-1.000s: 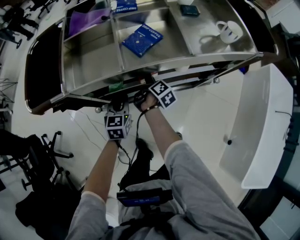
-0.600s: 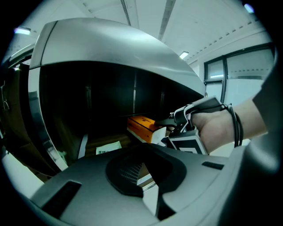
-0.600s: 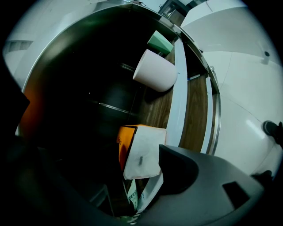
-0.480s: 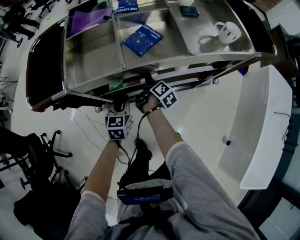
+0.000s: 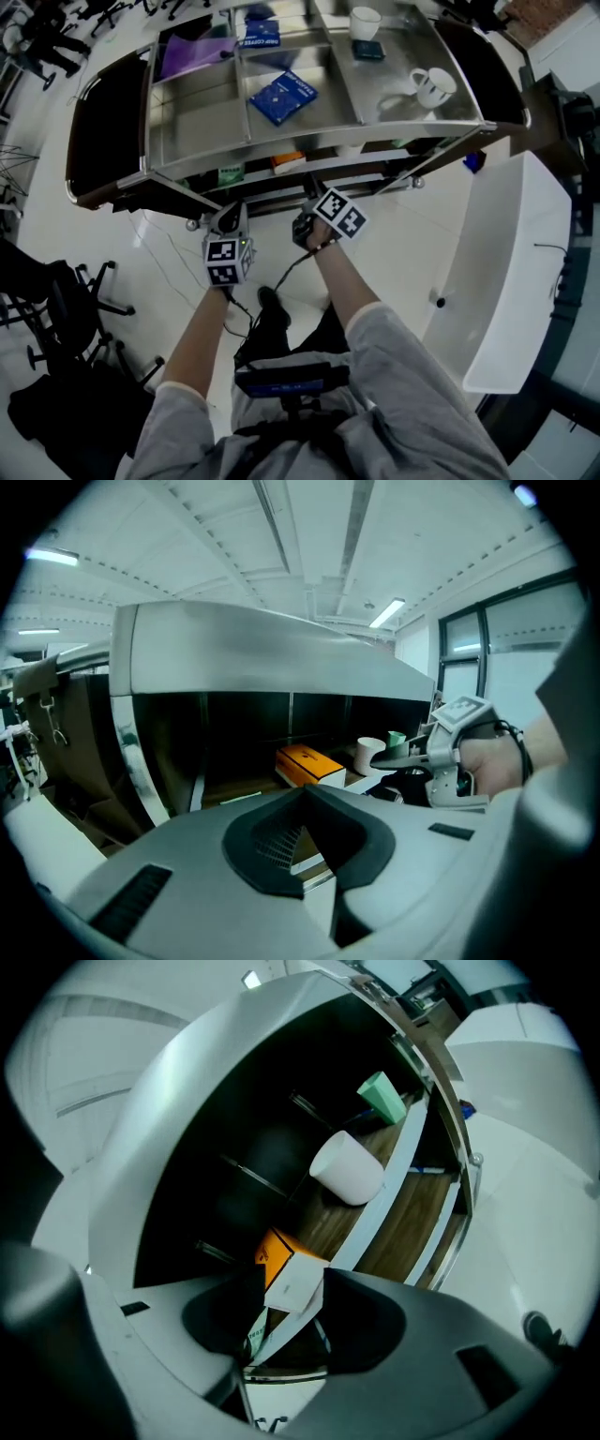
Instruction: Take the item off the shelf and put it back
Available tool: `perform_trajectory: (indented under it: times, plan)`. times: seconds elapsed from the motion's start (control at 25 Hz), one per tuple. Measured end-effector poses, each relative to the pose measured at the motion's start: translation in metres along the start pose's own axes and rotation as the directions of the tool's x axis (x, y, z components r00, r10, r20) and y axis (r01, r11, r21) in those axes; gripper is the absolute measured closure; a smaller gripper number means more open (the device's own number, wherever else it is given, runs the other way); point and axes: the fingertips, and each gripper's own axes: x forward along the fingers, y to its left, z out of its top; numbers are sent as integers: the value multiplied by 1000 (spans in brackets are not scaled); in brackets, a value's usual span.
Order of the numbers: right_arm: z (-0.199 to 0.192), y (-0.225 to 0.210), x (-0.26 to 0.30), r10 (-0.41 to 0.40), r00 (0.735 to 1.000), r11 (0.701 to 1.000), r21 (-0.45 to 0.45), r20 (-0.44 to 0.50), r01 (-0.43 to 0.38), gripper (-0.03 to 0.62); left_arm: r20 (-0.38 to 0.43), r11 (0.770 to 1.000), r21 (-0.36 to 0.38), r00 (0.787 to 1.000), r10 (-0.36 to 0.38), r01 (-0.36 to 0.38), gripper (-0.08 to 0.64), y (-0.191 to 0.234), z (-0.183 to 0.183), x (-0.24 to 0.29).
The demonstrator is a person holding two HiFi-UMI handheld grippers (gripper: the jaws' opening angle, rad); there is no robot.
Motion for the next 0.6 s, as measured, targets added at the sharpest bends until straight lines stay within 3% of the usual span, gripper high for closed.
perform_trajectory:
  times: [0.2, 0.28, 0.36, 0.48, 0.6]
  plan:
    - [26, 8, -48, 33, 999, 984, -174, -24, -37, 530, 26, 999, -23, 999, 37, -37, 554, -7, 16, -33]
    - [36, 14, -67, 62, 997, 965, -253, -42, -70, 577, 38, 999, -26, 998, 49, -48, 554, -12, 22, -45]
    - [46, 22, -84, 95, 994, 937, -331, -61, -110, 583, 50, 998, -30, 997, 63, -62, 554, -16, 29, -55]
    - [58, 29, -109, 111, 990, 872, -468, -92, -142, 584, 60, 996, -41, 995, 82, -80, 554, -21, 34, -70]
    - [65, 31, -133, 90, 988, 764, -628, -124, -148, 584, 66, 994, -51, 993, 102, -99, 554, -22, 37, -83]
